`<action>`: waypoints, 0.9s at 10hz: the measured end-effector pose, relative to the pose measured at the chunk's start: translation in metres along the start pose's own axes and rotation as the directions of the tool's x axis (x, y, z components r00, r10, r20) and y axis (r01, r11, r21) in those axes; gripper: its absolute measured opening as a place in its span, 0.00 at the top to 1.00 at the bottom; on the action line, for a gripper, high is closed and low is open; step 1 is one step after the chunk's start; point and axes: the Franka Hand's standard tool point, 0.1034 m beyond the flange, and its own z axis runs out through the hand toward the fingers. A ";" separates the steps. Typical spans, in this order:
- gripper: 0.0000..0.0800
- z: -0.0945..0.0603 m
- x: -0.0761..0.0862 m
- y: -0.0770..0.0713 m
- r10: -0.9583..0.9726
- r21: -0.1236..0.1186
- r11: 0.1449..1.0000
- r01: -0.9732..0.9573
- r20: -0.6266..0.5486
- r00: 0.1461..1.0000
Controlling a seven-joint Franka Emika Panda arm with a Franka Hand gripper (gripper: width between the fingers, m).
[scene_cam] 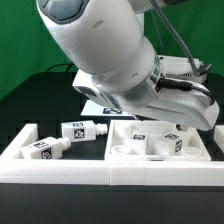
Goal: Assemble one leg
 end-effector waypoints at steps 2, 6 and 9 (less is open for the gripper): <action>0.19 0.006 0.001 -0.008 -0.006 -0.007 1.000 0.006 -0.010 1.000; 0.19 0.018 0.002 -0.014 -0.021 -0.020 1.000 0.021 -0.004 1.000; 0.19 0.025 -0.009 -0.003 -0.011 -0.046 0.999 0.016 0.108 0.994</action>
Offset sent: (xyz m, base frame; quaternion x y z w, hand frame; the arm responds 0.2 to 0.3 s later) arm 0.0131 0.0179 -0.0186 -0.0030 0.0248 -0.0245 0.9994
